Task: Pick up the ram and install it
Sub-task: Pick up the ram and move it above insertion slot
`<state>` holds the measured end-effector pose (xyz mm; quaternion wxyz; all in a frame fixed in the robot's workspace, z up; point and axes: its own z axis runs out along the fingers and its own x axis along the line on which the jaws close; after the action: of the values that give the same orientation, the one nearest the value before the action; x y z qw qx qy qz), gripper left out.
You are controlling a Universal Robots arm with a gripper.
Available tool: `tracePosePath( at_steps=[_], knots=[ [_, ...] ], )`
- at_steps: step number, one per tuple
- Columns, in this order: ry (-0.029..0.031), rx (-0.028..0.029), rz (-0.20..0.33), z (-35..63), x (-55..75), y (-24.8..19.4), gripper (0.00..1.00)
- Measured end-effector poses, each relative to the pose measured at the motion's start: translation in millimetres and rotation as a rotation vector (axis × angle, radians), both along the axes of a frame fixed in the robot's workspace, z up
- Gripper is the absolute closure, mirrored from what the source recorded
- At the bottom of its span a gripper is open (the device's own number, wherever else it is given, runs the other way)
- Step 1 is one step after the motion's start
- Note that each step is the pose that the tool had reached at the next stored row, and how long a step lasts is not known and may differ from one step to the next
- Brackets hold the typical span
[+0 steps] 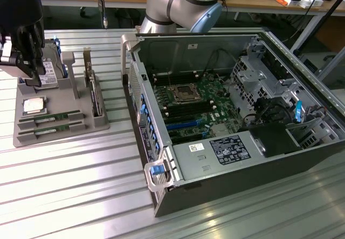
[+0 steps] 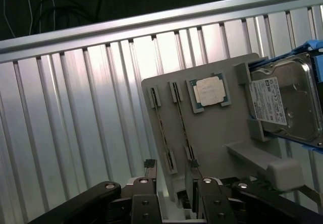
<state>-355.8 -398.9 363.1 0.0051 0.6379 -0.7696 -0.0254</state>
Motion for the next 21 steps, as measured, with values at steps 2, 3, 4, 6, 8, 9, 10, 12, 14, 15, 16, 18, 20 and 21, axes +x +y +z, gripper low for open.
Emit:
tracePosePath(
  at_steps=[2, 3, 4, 6, 8, 9, 10, 12, 14, 15, 16, 18, 20, 21],
  knots=[
    [-0.0001, 0.0001, 0.000, -1.9, 0.0, 0.0, 0.64],
    [0.0000, 0.0000, 0.000, -3.2, 0.0, 0.0, 0.64],
    [-0.0001, 0.0001, 0.000, -4.7, 0.1, 0.0, 0.64],
    [0.0000, 0.0001, 0.000, -7.5, 0.1, 0.0, 0.64],
    [0.0000, 0.0000, 0.000, -11.1, 0.1, 0.0, 0.64],
    [0.0000, 0.0001, 0.000, -12.3, 0.1, 0.0, 0.64],
    [0.0000, 0.0001, 0.000, -13.3, 0.2, 0.0, 0.64],
    [0.0000, 0.0001, 0.000, -15.3, 0.2, 0.0, 0.64],
    [0.0000, 0.0001, 0.000, -17.1, 0.2, 0.0, 0.64],
    [0.0000, 0.0000, 0.000, -18.4, 0.2, 0.0, 0.64],
    [0.0000, 0.0000, 0.000, -19.3, 0.2, 0.0, 0.64],
    [0.0000, 0.0000, 0.000, -20.8, 0.2, 0.0, 0.64],
    [0.0000, 0.0000, 0.000, -22.8, 0.2, 0.0, 0.64],
    [0.0001, 0.0000, 0.000, -23.4, 0.2, 0.0, 0.64]
  ],
)
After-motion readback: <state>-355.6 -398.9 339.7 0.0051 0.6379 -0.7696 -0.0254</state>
